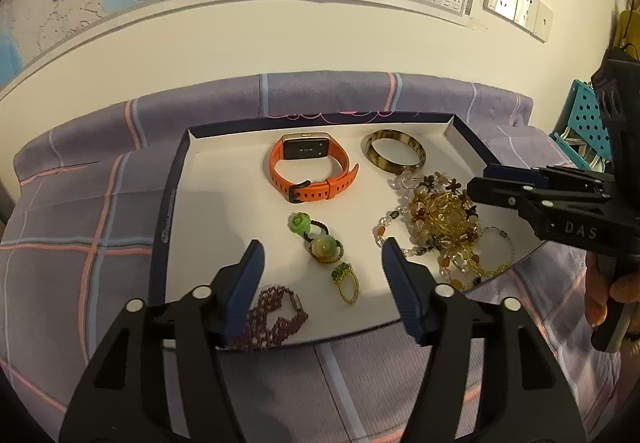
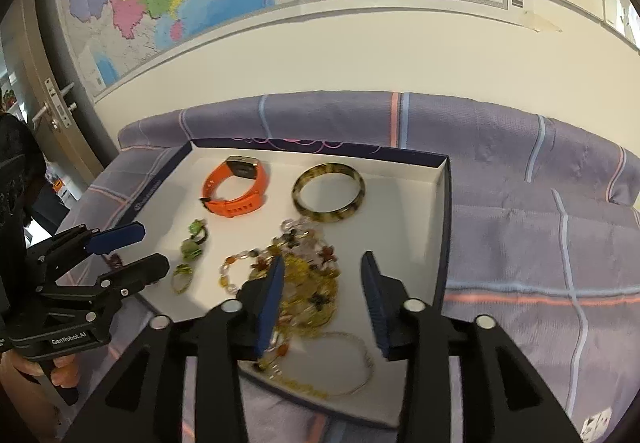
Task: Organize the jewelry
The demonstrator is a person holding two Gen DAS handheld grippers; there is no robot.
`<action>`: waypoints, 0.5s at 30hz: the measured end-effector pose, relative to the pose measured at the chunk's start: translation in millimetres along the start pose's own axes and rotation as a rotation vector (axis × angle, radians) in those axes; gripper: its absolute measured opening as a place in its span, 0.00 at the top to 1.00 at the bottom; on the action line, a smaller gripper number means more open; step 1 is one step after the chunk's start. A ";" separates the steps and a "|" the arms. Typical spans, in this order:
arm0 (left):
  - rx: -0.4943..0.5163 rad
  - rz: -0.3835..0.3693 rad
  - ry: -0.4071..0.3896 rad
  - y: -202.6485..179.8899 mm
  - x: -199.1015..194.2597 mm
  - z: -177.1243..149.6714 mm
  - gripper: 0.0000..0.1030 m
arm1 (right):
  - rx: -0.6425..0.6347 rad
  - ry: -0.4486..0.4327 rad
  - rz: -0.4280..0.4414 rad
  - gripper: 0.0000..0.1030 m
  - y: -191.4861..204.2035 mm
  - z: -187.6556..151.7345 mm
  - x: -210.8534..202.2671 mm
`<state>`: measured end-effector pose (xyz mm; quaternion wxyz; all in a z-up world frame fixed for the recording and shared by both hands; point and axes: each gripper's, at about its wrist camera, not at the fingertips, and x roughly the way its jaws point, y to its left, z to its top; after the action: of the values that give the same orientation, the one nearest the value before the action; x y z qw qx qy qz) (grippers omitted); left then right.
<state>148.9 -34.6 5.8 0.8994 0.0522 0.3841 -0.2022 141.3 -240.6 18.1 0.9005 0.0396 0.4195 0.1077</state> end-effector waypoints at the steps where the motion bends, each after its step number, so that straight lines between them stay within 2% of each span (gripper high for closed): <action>1: -0.003 0.002 -0.009 0.1 -3.7 -1.3 0.34 | -0.005 -0.002 0.002 0.59 2.5 -1.6 -1.8; 3: -0.003 0.005 -0.017 -0.5 -8.1 -3.2 0.27 | -0.010 -0.015 -0.009 0.48 7.0 -6.5 -6.6; 5: -0.001 0.016 -0.026 -1.9 -12.3 -6.1 0.26 | -0.017 -0.028 -0.020 0.46 11.3 -12.1 -11.2; 7: -0.007 0.019 -0.029 -2.2 -17.0 -9.7 0.20 | -0.026 -0.032 -0.030 0.38 15.6 -17.2 -14.1; 8: -0.011 0.022 -0.031 -2.7 -18.9 -11.4 0.17 | -0.029 -0.037 -0.036 0.38 17.7 -20.9 -16.0; 10: -0.014 0.028 -0.039 -4.1 -25.4 -16.0 0.16 | -0.039 -0.038 -0.033 0.37 22.0 -26.6 -19.0; 11: -0.016 0.027 -0.043 -5.2 -28.6 -18.5 0.12 | -0.042 -0.040 -0.040 0.36 24.5 -30.0 -21.0; 15: -0.021 0.048 -0.058 -9.8 -39.3 -27.3 0.06 | -0.040 -0.062 -0.040 0.24 31.6 -39.3 -30.1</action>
<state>102.2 -24.0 15.3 0.9151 0.0463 0.3587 -0.1780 87.4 -217.4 20.3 0.9157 0.0166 0.3898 0.0968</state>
